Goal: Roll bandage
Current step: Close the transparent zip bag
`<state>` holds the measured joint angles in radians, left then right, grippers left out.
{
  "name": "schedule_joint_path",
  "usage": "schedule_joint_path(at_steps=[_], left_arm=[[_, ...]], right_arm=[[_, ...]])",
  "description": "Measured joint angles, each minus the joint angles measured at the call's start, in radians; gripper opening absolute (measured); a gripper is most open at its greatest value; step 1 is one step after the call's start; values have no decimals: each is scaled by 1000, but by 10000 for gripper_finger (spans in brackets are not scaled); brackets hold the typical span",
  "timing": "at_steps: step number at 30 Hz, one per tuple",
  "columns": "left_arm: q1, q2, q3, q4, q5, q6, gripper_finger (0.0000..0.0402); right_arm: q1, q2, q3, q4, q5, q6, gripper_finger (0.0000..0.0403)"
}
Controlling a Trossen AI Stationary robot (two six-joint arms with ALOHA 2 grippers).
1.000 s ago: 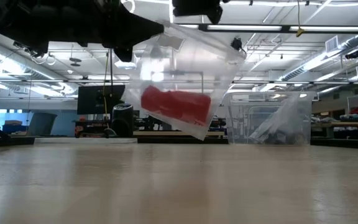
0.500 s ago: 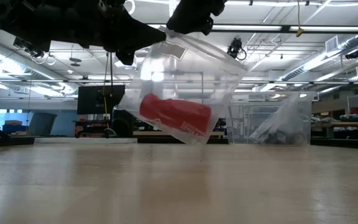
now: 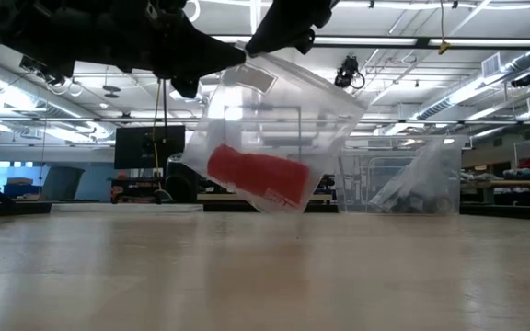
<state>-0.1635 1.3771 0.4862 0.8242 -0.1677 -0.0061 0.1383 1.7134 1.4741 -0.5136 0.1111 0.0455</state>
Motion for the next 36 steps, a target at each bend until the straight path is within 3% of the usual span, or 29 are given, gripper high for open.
schedule_joint_path(at_steps=[25,32,36], left_arm=[[0,-2,1,62,-5,1,0],[0,-2,0,47,-4,1,0],[0,-2,0,48,-4,1,0]], right_arm=[[35,-13,-3,-257,76,134,4],[76,-71,-2,-184,204,148,79],[84,-72,-1,-132,221,145,129]])
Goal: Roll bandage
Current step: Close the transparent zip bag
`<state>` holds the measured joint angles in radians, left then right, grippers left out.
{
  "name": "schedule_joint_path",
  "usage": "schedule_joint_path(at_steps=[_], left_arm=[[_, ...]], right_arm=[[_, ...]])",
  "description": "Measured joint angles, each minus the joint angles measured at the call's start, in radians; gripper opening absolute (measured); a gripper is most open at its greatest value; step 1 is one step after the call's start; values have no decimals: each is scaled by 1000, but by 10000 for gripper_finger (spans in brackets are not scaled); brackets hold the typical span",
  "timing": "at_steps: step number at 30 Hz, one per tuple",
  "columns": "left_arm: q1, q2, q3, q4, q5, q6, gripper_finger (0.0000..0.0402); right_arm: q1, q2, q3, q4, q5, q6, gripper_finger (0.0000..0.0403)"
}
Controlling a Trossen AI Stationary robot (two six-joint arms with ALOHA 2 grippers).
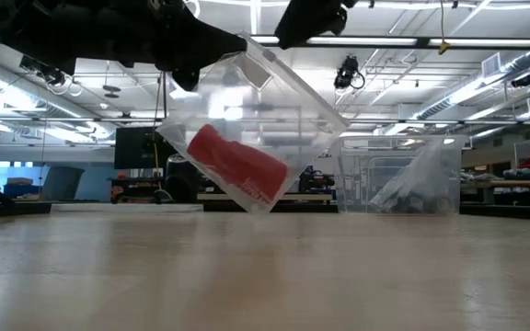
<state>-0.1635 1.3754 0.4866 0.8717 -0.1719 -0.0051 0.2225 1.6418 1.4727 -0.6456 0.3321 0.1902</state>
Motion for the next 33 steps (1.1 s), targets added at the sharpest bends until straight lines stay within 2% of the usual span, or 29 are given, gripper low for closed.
schedule_joint_path(at_steps=[4,10,19,26,30,33], left_arm=[[0,0,0,5,0,0,0],[0,1,0,17,0,0,0],[0,1,0,26,0,0,0],[0,1,0,26,0,0,0],[0,1,0,25,0,0,0],[0,1,0,26,0,0,0]], right_arm=[[-8,17,0,11,-19,0,154],[-15,25,0,54,-41,-8,150],[-23,46,0,72,-49,-48,88],[-27,60,0,76,-67,-56,60],[-26,60,0,68,-68,-57,23],[-20,58,0,61,-67,-57,17]])
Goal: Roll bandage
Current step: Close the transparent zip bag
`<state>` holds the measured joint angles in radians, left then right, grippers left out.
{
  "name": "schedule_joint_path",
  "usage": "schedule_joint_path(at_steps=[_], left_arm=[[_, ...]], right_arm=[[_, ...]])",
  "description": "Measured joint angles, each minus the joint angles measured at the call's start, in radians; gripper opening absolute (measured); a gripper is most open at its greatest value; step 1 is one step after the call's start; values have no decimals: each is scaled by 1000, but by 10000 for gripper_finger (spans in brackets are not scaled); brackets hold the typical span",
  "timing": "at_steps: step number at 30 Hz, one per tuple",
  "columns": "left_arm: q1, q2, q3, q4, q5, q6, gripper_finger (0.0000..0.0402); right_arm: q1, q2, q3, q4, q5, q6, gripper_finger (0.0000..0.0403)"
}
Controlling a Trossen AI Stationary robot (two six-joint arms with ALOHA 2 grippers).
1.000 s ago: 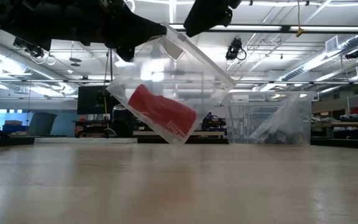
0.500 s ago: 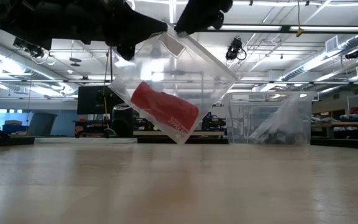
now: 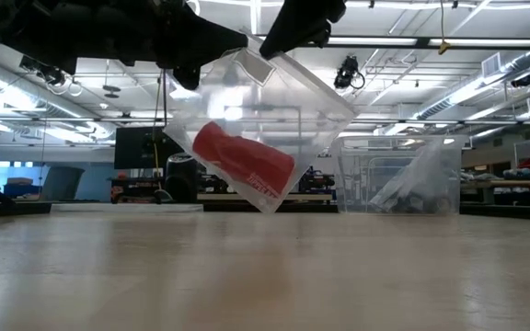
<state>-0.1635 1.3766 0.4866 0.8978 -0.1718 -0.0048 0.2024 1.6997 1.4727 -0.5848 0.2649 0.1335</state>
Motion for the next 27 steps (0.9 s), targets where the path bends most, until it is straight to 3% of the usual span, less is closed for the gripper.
schedule_joint_path(at_steps=[17,27], left_arm=[[0,2,0,-2,-17,3,0],[0,-13,0,12,-39,14,0]], right_arm=[[19,-2,4,-124,-29,84,23],[41,-2,-3,-288,-51,155,22]])
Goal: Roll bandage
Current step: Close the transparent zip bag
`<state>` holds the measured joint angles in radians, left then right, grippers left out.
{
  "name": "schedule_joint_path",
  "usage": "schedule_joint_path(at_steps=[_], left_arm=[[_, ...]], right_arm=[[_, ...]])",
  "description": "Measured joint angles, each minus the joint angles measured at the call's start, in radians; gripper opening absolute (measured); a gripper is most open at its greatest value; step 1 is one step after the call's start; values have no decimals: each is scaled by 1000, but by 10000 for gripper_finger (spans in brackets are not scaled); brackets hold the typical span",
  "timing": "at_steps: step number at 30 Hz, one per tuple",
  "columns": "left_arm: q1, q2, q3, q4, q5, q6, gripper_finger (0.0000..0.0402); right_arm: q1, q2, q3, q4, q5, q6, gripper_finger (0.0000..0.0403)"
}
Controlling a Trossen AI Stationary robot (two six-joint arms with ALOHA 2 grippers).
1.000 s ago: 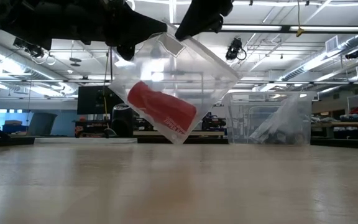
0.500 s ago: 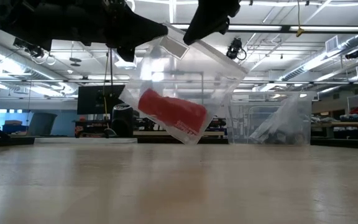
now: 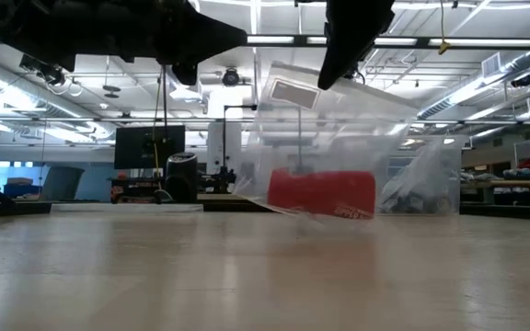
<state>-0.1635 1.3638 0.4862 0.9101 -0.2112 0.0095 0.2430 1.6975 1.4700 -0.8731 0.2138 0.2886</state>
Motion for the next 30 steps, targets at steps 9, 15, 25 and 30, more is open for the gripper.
schedule_joint_path(at_steps=[9,15,25,30], left_arm=[[0,1,0,-101,75,-71,11],[8,4,12,-123,100,-116,73],[8,47,140,-341,120,-120,169],[21,123,199,-343,127,-123,182]], right_arm=[[3,0,0,19,7,-14,21],[3,0,1,44,1,-31,21],[3,0,2,50,0,-47,22],[3,1,2,58,0,-56,22]])
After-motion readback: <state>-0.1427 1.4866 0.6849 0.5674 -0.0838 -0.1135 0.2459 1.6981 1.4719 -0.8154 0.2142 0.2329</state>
